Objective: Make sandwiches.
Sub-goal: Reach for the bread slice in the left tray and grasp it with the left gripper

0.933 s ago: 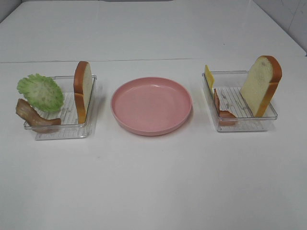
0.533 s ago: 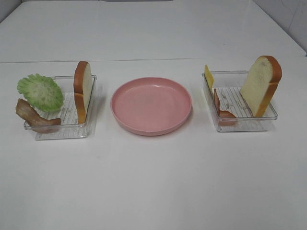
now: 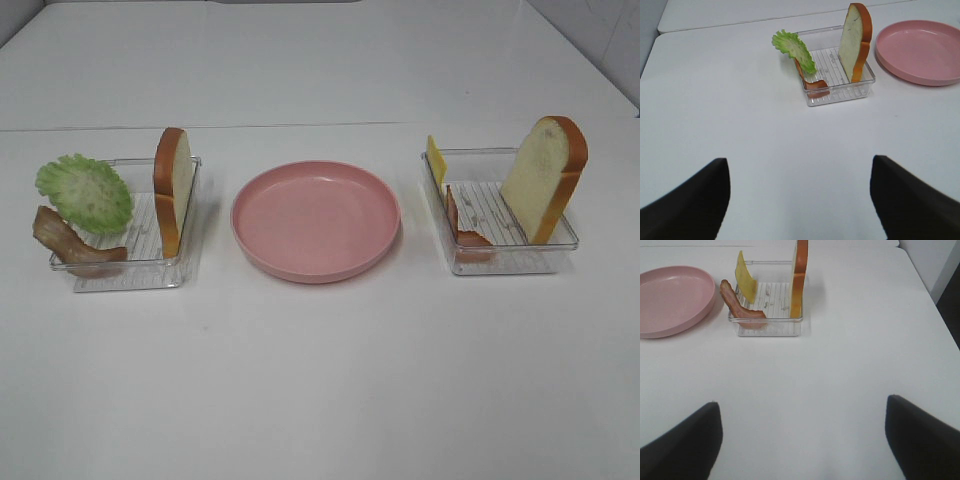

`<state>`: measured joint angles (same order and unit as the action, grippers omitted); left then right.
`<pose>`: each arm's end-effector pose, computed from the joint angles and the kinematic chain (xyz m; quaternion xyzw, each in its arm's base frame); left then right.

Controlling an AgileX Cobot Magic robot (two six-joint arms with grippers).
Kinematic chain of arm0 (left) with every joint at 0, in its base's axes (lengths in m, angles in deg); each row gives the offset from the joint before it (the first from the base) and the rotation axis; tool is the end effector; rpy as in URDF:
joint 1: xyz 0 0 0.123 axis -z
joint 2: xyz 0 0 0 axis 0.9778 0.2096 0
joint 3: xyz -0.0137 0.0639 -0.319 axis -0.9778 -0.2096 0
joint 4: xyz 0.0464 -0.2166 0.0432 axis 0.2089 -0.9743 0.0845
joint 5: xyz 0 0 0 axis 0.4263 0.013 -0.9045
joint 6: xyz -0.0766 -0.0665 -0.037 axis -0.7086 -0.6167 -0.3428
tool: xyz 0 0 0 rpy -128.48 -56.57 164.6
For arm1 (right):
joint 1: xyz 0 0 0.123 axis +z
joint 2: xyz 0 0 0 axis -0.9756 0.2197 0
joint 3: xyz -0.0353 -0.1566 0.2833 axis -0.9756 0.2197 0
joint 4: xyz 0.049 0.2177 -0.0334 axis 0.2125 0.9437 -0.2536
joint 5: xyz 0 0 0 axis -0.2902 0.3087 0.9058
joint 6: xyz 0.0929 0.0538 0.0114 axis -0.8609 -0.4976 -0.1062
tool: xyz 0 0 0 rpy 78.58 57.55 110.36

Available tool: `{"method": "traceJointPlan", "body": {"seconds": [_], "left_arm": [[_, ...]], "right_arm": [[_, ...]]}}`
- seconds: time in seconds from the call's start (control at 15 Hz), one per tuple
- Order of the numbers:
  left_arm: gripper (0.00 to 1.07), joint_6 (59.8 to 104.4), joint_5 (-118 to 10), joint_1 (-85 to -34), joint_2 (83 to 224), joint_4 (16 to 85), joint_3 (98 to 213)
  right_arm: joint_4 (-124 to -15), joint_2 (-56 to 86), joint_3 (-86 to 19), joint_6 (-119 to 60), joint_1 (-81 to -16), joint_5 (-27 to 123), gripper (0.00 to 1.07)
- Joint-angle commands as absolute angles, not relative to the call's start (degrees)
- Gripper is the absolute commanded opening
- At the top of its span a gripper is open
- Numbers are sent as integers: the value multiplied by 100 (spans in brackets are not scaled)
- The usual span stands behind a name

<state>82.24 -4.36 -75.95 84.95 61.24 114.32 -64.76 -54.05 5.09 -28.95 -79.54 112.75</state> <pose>-0.0553 -0.0047 0.2585 0.0448 0.8479 -0.0256 0.5276 -0.0557 0.0100 0.2566 -0.0209 0.8526 0.0092 0.5221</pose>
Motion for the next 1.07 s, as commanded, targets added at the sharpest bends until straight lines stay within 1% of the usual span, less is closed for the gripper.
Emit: {"method": "traceJointPlan", "body": {"seconds": [0.07, 0.53, 0.67, 0.73, 0.87, 1.07], "left_arm": [[74, 8247, -499, -7607, 8369, 6067, 11397], [74, 8212, -505, -7607, 8369, 6049, 11397], [74, 7788, -591, -7607, 8414, 6032, 11540], [74, 7771, -613, -7607, 8466, 6038, 11621], [74, 7754, -728, -7607, 8850, 6032, 11964], [74, 7754, -906, -7607, 9944, 6032, 12325]], "right_arm": [[-6464, -5480, 509, -2849, -7989, 11212, 83], [-6464, -5480, 509, -2849, -7989, 11212, 83], [-6464, -5480, 509, -2849, -7989, 11212, 83], [-6464, -5480, 509, -2849, -7989, 11212, 83], [-6464, -5480, 509, -2849, -7989, 11212, 83], [-6464, -5480, 509, -2849, -7989, 11212, 83]]}}
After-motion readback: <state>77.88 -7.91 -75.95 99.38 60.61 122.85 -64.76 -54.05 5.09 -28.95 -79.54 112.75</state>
